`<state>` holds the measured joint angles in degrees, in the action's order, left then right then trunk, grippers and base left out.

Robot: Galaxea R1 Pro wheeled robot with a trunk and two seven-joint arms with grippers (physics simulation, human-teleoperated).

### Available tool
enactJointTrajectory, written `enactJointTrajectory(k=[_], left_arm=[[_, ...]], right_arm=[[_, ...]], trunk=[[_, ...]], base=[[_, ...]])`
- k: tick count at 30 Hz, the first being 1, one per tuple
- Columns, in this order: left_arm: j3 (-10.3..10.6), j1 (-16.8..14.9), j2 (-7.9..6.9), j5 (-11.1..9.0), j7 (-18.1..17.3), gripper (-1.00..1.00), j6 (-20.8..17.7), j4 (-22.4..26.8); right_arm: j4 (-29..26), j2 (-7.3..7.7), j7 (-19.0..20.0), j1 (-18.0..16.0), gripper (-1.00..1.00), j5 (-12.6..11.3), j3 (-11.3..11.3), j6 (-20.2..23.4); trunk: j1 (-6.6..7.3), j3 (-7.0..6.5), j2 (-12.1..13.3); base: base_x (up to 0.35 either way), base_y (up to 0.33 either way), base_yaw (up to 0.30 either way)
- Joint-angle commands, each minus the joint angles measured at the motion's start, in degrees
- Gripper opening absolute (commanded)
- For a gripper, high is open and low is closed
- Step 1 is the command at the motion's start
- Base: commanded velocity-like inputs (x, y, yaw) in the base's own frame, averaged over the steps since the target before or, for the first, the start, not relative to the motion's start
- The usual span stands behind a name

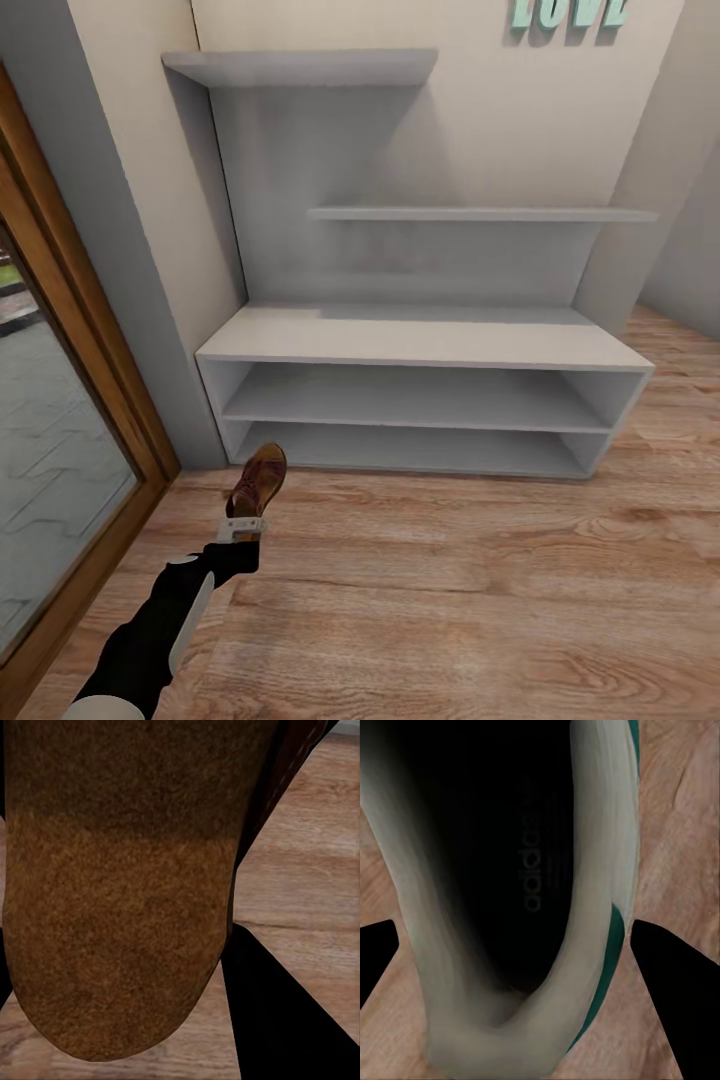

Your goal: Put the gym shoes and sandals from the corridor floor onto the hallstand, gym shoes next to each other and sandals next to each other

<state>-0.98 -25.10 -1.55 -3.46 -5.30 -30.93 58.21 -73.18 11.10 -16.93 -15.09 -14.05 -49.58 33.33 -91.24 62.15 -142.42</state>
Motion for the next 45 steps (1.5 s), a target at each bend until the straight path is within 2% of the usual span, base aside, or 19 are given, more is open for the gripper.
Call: enactJointTrajectory(k=[1, 2, 3, 4, 6, 8, 13, 15, 17, 20, 23, 25, 28, 31, 35, 45], left_arm=[[-0.1, 0.0, 0.03, -0.2, -0.3, -1.00, -0.4, 0.1], [0.0, 0.0, 0.09, -0.2, -0.3, -1.00, -0.4, 0.1], [0.0, 0.0, 0.10, -0.2, -0.3, -1.00, -0.4, 0.1], [0.0, 0.0, 0.14, -0.2, -0.3, -1.00, -0.4, 0.0], [0.1, 0.0, 0.22, -0.3, -0.4, -1.00, -0.4, -0.3], [0.3, 0.0, 0.38, -0.3, -0.3, -1.00, -0.4, -1.1], [2.0, -0.1, 1.95, -0.1, -0.2, -1.00, -0.6, -4.8], [2.3, -0.2, 2.92, 0.0, -0.1, -1.00, -0.8, -5.1], [2.4, -1.3, 3.82, 0.1, 0.0, -1.00, -0.9, -5.2], [2.5, -2.6, 4.12, 0.0, 0.0, -1.00, -1.7, -5.3], [2.5, -3.9, 4.23, 0.1, 0.1, -1.00, -5.8, -5.3], [2.5, -4.6, 4.25, 0.1, 0.1, -1.00, -7.6, -5.3], [2.5, -5.3, 4.13, 0.1, 0.1, -1.00, -9.2, -4.4], [2.4, -5.4, 3.99, 0.1, 0.1, -1.00, -9.5, -3.3], [2.4, -5.5, 3.90, 0.1, 0.1, -1.00, -9.6, -3.0], [2.5, -5.4, 3.92, 0.1, 0.0, -1.00, -9.4, -3.1]], right_arm=[[0.0, 0.55, -0.5, 0.0, -1.00, -1.6, -2.4, 0.0], [-0.1, 1.02, -0.5, 0.0, -1.00, -1.5, -5.7, 0.0], [-0.1, 1.13, -0.5, 0.0, -1.00, -1.5, -6.6, 0.0], [-0.1, 1.34, -0.5, 0.0, -1.00, -1.3, -8.7, 0.2], [-0.1, 2.24, -0.5, 0.0, -1.00, -0.7, -10.2, 0.4], [-0.1, 3.81, -0.5, 0.0, -1.00, 0.2, -10.6, 0.5], [0.2, 12.00, -0.4, 0.0, -1.00, 2.5, -11.1, 0.5], [0.4, 13.90, -0.4, 0.0, -1.00, 2.7, -11.3, 0.4], [0.5, 14.82, -0.4, 0.0, -1.00, 2.9, -11.5, 0.4], [0.5, 15.11, -0.4, 0.0, -1.00, 3.0, -11.6, 0.4], [0.5, 15.17, -0.5, 0.0, -1.00, 4.5, -11.7, 0.4], [0.5, 15.16, -0.5, 0.0, -1.00, 6.5, -11.6, 0.4], [0.5, 14.98, -0.6, 0.0, -1.00, 12.6, -11.5, 0.4], [0.5, 14.87, -0.6, 0.0, -1.00, 15.8, -11.4, 0.4], [0.5, 14.81, -0.5, 0.0, -1.00, 16.8, -11.5, 0.5], [0.5, 14.90, -0.5, 0.0, -1.00, 16.5, -11.7, 0.5]], trunk=[[0.01, 0.05, 0.0], [0.01, 0.05, 0.0], [0.01, 0.05, 0.0], [0.01, 0.05, 0.0], [0.01, 0.05, 0.0], [0.01, 0.05, 0.0], [0.01, 0.05, 0.0], [0.01, 0.05, 0.0], [0.01, 0.05, 0.0], [0.01, 0.05, 0.0], [0.01, 0.05, 0.0], [0.01, 0.05, 0.0], [0.01, 0.05, 0.0], [0.01, 0.05, 0.0], [0.01, 0.05, 0.0], [0.01, 0.05, 0.0]], base=[[0.000, 0.000, 0.000], [0.000, 0.000, 0.000], [0.000, 0.000, 0.000], [0.000, 0.000, 0.000], [0.000, 0.000, 0.000], [0.000, 0.000, 0.000], [0.000, 0.000, 0.000], [0.000, 0.000, 0.000], [0.000, 0.000, 0.000], [0.000, 0.000, 0.000], [0.000, 0.000, 0.000], [0.000, 0.000, 0.000], [0.000, 0.000, 0.000], [0.000, 0.000, 0.000], [0.027, -0.018, 0.000], [0.100, -0.272, 0.000]])
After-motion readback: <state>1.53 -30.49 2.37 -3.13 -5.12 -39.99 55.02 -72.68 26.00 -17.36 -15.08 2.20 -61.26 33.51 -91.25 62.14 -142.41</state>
